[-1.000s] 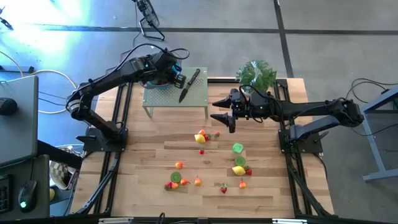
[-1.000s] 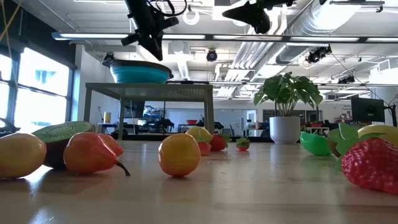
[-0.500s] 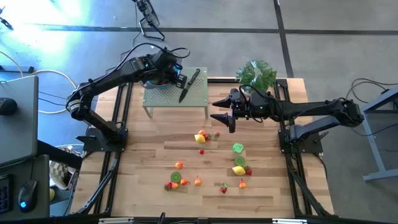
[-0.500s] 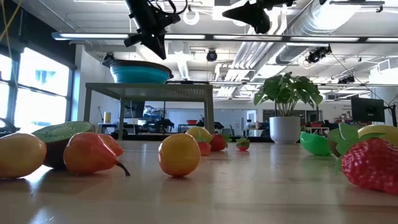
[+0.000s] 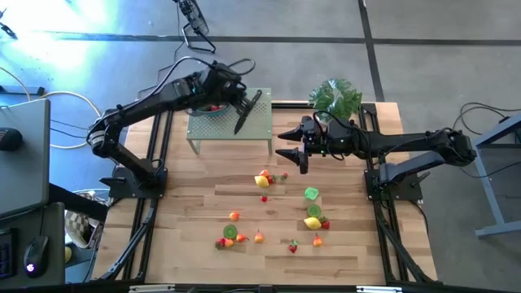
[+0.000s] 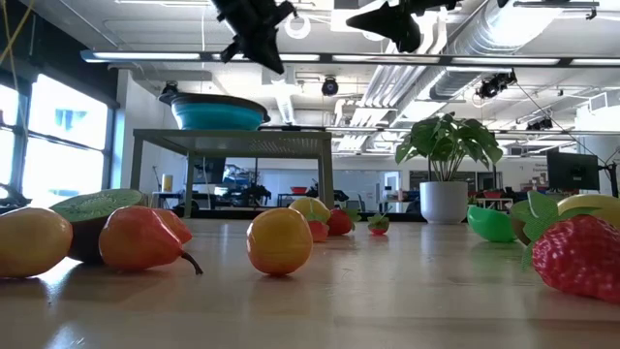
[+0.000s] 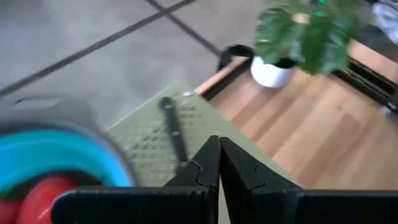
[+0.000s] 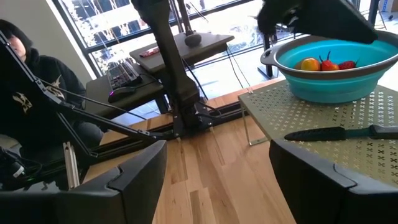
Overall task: Pick & Place Fruit
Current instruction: Put the orange pear into the strainer bowl on the shelf
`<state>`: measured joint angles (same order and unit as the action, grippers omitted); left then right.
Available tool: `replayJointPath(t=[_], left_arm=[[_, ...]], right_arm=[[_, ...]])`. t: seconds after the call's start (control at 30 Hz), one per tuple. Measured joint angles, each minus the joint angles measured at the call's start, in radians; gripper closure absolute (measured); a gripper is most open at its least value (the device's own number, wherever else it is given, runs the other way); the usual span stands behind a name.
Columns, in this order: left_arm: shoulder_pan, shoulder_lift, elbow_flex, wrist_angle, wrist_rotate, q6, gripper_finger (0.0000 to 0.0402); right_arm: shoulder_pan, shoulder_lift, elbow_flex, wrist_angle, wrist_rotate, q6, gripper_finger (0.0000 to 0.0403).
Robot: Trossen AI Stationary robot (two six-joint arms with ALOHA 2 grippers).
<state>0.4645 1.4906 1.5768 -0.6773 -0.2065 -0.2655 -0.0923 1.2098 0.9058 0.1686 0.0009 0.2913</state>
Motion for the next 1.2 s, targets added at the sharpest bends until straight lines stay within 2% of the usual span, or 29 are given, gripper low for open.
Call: replayJointPath(t=[0.37,0.57,0.67,0.83,1.0,1.2], left_arm=[[-0.185,-0.008,0.0,0.053,-0.038,0.111,0.0396],[-0.21,-0.018,-0.019,0.085,-0.037,0.164,0.0396],[-0.21,-0.046,-0.092,0.144,-0.026,0.151,0.0396],[-0.21,-0.13,-0.274,0.358,0.018,0.131,0.0396],[-0.22,-0.263,-0.443,0.527,0.052,0.13,0.0396],[-0.264,-0.386,-0.542,0.608,0.061,0.136,0.0396]], right_arm=[[0.0,0.0,0.0,0.0,0.0,0.003,0.0127],[0.0,0.0,0.0,0.0,0.0,0.003,0.0127],[0.0,0.0,0.0,0.0,0.0,0.003,0.0127],[0.0,0.0,0.0,-0.005,0.0,0.002,0.0127],[0.0,0.0,0.0,-0.006,0.0,0.0,0.0127],[0.0,0.0,0.0,-0.007,0.0,0.0,0.0127]])
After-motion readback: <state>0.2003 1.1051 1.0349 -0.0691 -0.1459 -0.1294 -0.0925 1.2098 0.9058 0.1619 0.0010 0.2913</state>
